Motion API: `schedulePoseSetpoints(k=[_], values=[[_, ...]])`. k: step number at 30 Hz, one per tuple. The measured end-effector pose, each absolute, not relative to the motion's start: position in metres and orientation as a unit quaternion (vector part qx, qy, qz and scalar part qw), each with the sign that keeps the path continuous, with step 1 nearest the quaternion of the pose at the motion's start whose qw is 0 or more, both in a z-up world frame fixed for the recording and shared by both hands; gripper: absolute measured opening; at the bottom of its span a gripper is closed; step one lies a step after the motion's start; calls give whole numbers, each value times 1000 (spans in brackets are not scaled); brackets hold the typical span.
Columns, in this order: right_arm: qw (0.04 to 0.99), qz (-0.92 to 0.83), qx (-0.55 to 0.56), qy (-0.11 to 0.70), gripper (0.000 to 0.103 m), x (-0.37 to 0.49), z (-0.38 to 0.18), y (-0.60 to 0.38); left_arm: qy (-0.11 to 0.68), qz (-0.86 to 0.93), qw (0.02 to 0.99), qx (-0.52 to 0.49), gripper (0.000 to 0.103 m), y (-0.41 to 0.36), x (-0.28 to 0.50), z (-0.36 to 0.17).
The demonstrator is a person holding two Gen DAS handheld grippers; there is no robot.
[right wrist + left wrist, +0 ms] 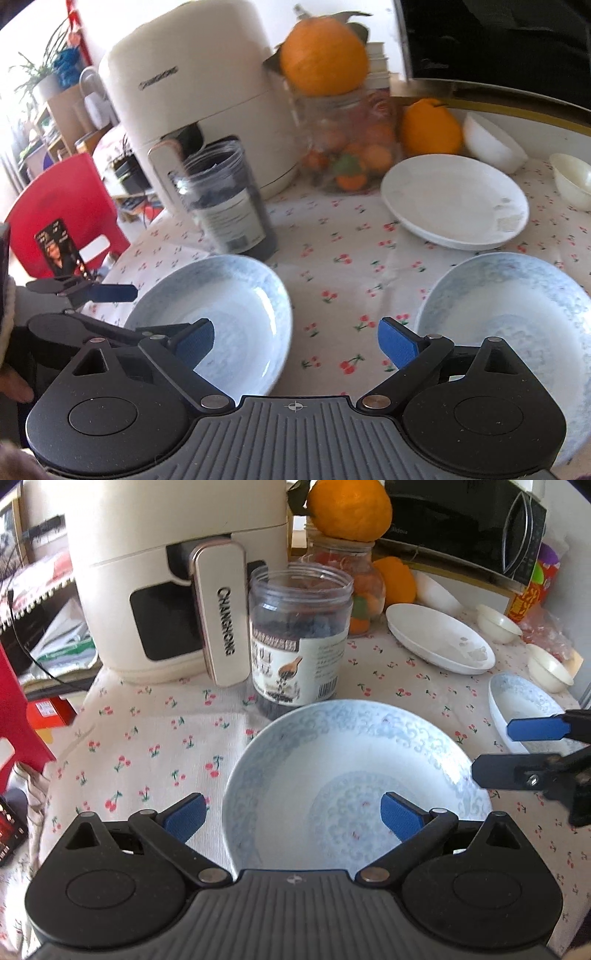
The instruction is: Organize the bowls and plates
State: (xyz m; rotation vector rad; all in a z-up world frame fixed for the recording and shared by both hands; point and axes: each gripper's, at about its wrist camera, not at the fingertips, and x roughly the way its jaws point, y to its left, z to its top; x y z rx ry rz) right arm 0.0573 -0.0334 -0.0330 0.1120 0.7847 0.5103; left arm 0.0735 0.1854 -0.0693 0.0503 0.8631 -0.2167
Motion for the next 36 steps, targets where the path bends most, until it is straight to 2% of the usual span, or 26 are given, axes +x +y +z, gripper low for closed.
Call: schedulePoseSetpoints(k=[5,10,15,18,19,20,22,26,28,36], values=[[885,255,47,386,97,55,-41,-24,430,-115,895,20,89,189,71,-75],[884,256,31,390,97,51,-51,-15,446,-123,886,19,73,189,71,-81],[879,270,5,394,94,44,-55,-1,452,-123,883,8,69,191,71,-81],[875,275,-9,397,86,40,-56,5,452,-116,884,5,63,193,70,-80],[873,278,-11,401,80,39,-57,7,452,-111,885,1,58,194,70,-79],[871,280,-11,404,68,39,-57,8,452,-109,885,-3,57,196,70,-79],[871,274,-15,407,59,38,-58,10,451,-103,887,-9,52,198,70,-78],[874,259,-15,411,41,41,-56,6,443,-100,891,-8,49,197,68,-76],[874,256,-15,412,39,43,-56,2,438,-105,893,-9,46,196,66,-74],[887,244,-16,393,38,42,-46,-13,418,-116,901,-5,46,182,69,-66]])
